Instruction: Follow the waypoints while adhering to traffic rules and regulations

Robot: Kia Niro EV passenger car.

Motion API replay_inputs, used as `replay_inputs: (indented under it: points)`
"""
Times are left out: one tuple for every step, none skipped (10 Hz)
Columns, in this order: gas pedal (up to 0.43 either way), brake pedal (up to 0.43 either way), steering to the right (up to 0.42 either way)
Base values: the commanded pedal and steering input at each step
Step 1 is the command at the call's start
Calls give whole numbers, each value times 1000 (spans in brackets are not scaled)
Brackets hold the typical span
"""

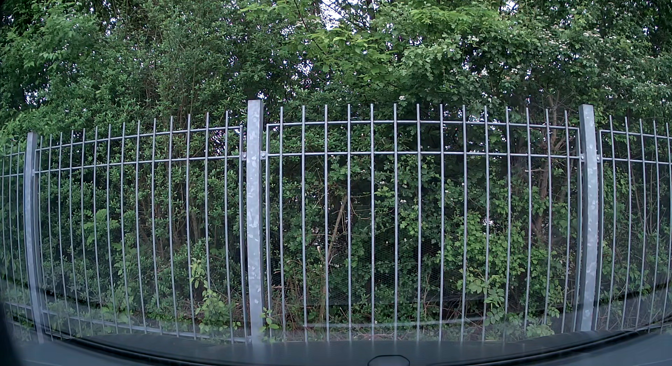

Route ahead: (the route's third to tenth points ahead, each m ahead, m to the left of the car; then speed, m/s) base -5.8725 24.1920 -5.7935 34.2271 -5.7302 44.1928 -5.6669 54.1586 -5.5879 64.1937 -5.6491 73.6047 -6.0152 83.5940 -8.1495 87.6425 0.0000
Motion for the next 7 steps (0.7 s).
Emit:
replay_inputs:
  points:
    - [0,299,-3]
    - [0,299,-1]
    - [0,299,2]
    - [0,299,7]
    - [0,299,13]
    - [0,299,17]
    - [0,299,21]
